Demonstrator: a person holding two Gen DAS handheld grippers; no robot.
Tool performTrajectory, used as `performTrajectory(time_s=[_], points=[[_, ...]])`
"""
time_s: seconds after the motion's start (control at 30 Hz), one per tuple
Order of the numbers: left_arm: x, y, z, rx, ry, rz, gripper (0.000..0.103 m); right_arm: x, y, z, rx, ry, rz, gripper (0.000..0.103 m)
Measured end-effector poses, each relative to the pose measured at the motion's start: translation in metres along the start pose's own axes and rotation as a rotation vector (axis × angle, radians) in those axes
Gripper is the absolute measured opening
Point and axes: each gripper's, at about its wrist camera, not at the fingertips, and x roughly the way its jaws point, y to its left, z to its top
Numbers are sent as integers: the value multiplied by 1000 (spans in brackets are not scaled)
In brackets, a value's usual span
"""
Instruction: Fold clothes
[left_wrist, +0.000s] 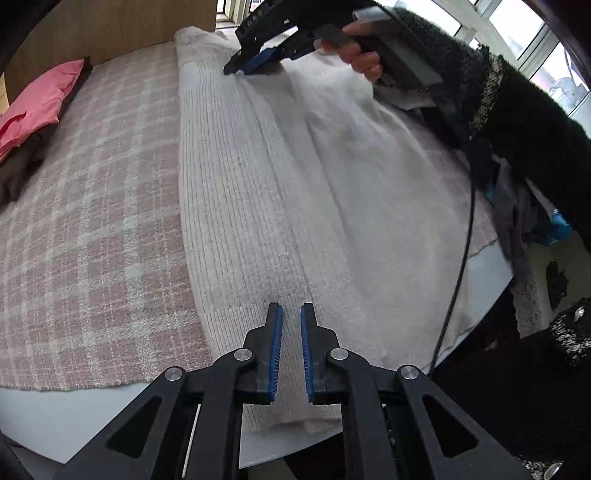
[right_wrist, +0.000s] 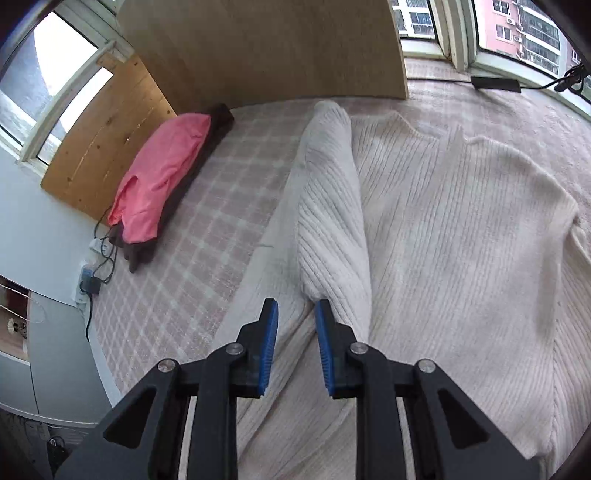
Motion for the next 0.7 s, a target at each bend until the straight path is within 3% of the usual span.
performTrajectory(time_s=[0.07, 0.13, 0.17, 0.2, 0.27, 0.3, 0.37, 0.53, 0.7], points=[[-5, -5, -1, 14, 8, 21, 8, -22, -13, -6, 36, -28, 27, 21], [-26, -17, 2, 42, -42, 19, 9, -61, -31, -17, 58, -92, 28, 21], [-32, -27, 6, 65, -59, 4, 15, -88, -43, -26, 55, -135, 0, 27], [-38, -37, 10, 89, -76, -13, 18, -115, -55, -35, 51, -177, -28, 41], [-37, -62, 24, 122, -79, -72, 21, -157, -80, -53, 21, -218, -196, 55], [-31, -76, 26, 143, -72, -117, 23, -176, -92, -62, 5, -234, -289, 55], [-16, -104, 28, 193, -46, -184, 29, -200, -120, -77, 15, -218, -394, 55], [21, -166, 22, 312, 46, -186, 32, -221, -161, -108, 28, -158, -405, 55], [28, -173, 9, 276, 78, -165, 36, -248, -147, -134, -63, -173, -365, 55]])
